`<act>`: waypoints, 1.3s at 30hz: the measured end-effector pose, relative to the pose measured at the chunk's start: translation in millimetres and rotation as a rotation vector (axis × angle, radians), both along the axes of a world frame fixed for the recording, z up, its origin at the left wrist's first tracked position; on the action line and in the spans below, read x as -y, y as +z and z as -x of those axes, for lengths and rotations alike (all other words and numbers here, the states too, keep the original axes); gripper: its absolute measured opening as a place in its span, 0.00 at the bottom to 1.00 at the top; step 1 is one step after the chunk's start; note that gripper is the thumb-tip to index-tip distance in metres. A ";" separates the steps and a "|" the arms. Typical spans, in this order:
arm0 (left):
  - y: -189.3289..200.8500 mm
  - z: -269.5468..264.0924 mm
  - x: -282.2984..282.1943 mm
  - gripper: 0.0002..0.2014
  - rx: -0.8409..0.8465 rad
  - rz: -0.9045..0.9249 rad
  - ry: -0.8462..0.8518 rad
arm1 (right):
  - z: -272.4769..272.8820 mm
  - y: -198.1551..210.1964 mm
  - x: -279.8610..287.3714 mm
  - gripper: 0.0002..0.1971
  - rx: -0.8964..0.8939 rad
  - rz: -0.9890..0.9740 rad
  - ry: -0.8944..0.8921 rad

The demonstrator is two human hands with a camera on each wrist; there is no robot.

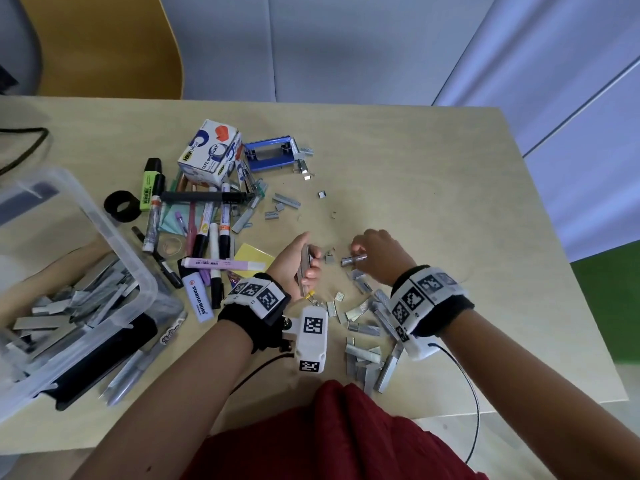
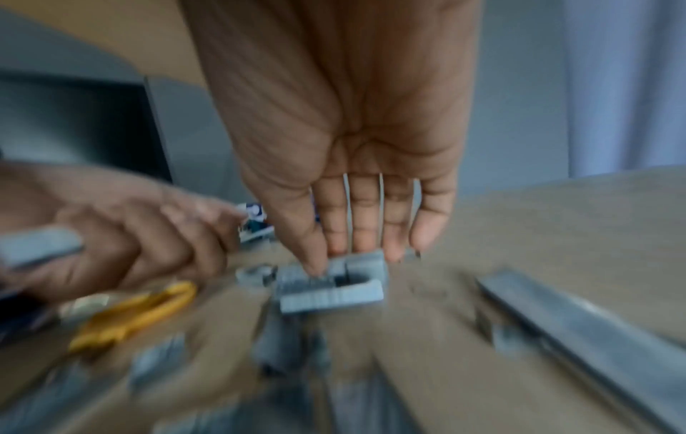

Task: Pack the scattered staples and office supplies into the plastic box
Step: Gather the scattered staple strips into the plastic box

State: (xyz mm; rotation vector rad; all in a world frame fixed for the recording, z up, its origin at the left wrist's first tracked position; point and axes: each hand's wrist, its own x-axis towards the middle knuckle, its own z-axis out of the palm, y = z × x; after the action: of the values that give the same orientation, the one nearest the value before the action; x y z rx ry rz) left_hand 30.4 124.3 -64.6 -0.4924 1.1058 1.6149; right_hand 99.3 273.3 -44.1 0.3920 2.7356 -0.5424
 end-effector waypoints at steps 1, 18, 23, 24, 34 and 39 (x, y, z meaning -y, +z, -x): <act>0.2 -0.1 0.7 0.28 -0.017 0.011 -0.008 | -1.9 -5.5 2.3 0.12 0.010 -0.034 0.021; 11.9 1.2 -4.5 0.23 -0.604 0.489 -0.375 | -15.0 13.5 -8.2 0.09 -0.204 1.308 -0.851; 15.7 4.7 -12.5 0.14 -1.156 0.838 -0.765 | -22.0 -8.6 -6.9 0.16 -0.130 0.285 -0.182; 15.4 5.7 -14.5 0.14 -1.226 0.894 -0.828 | -25.1 -11.5 -5.7 0.15 -0.078 0.221 -0.096; 9.1 15.8 -19.5 0.29 -1.438 0.989 -1.303 | -46.2 -34.1 -2.5 0.17 -0.083 -0.226 0.297; 9.3 9.0 -21.9 0.22 -1.564 0.972 -1.312 | -42.1 -39.8 2.8 0.14 -0.202 -0.279 0.284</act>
State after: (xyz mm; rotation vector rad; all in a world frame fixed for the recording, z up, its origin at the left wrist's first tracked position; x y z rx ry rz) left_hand 21.3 146.2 -55.3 1.0326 2.5074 -0.1167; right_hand 141.4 270.5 -83.8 0.0071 2.9994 -0.1321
